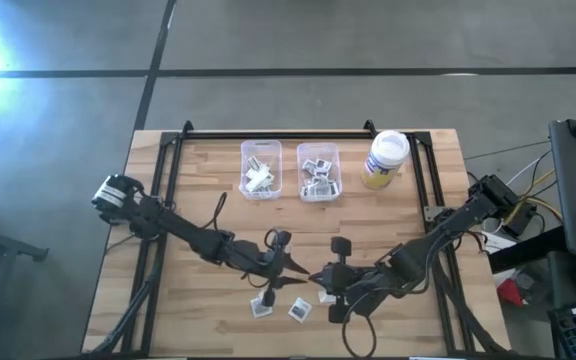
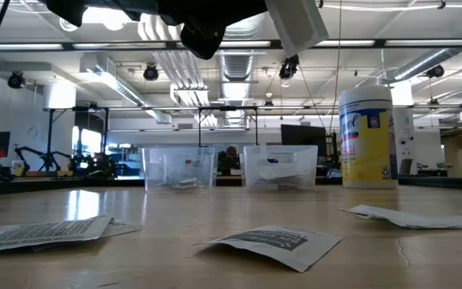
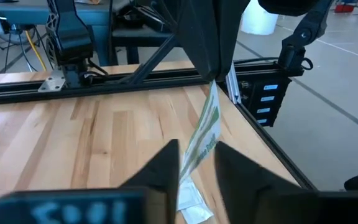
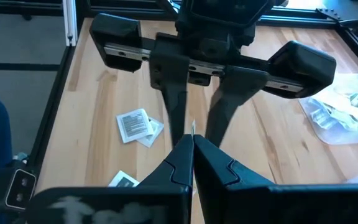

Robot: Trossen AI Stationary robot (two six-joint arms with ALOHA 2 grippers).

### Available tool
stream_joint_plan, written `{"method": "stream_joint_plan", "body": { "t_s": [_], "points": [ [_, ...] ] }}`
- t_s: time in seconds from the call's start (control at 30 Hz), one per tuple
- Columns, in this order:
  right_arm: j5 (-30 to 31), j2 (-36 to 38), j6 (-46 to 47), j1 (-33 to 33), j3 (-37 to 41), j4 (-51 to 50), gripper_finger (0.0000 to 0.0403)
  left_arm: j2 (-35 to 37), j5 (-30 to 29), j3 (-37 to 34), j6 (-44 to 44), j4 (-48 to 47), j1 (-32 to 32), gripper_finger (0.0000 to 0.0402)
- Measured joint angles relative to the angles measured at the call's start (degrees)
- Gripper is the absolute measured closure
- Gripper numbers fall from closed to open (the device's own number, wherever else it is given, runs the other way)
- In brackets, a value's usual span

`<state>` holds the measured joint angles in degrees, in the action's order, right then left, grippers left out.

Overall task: Pick & Place First Aid Supplies
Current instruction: Put the green bandage pack into the left transparent bin

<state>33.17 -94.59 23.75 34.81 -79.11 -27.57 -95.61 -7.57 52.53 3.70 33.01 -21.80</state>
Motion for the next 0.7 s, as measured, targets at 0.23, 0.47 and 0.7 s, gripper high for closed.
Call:
{"method": "stream_joint_plan", "body": {
  "t_s": [0.23, 0.47, 0.7],
  "points": [
    [-0.02, 0.00, 0.00, 0.03, 0.00, 0.07, 0.0394, 0.00, 0.01, -0.04, -0.28, 0.00, 0.00, 0.0395],
    [-0.04, 0.00, 0.02, 0.04, 0.00, 0.02, 0.0392, 0.00, 0.02, -0.10, -0.28, -0.02, 0.00, 0.0400],
    [-0.49, 0.00, 5.13, -0.23, 0.02, -1.68, 0.0338, 0.05, 0.02, -0.15, 1.32, -1.90, 0.00, 0.0401]
  ]
}}
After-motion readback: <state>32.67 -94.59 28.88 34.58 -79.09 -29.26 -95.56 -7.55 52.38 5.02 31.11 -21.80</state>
